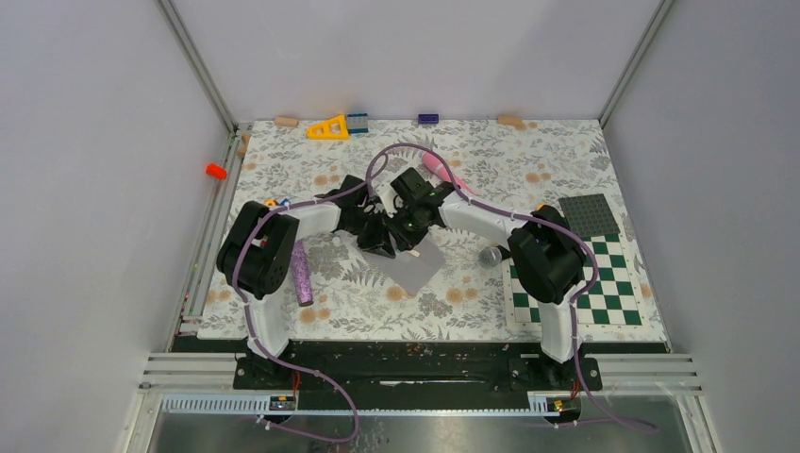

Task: Place the letter into the envelope and seal it
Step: Paint the envelope at the center of the board.

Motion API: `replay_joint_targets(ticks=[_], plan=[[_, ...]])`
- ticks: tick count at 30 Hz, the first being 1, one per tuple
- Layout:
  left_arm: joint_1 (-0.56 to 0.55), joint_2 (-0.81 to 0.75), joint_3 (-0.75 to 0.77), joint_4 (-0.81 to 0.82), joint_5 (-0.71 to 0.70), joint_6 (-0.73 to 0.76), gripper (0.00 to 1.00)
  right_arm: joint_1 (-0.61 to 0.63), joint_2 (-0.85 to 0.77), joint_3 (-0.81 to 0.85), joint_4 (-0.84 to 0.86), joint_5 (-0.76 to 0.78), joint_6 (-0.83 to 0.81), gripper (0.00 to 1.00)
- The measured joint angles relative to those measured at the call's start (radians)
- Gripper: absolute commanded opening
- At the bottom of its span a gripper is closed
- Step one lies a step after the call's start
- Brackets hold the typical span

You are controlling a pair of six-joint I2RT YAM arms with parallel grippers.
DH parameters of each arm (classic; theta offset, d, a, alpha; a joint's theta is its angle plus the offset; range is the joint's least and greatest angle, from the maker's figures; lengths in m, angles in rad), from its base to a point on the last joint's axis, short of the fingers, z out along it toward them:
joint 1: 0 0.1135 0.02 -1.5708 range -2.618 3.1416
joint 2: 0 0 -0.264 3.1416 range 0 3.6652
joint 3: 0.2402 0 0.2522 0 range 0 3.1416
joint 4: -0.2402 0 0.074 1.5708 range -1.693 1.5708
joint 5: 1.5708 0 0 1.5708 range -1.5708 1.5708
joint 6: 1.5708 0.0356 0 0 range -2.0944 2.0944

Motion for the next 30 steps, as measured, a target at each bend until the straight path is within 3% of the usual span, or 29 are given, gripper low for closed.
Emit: replay_joint_targets(ticks=[16, 30], plan=[[0.018, -0.067, 0.013, -0.104, -0.076, 0.126, 0.00, 0.000, 0.004, 0.000, 0.029, 0.015, 0.013, 0.00], [0.018, -0.018, 0.049, -0.150, -0.120, 0.111, 0.00, -0.001, 0.008, 0.003, 0.029, 0.017, 0.058, 0.00]])
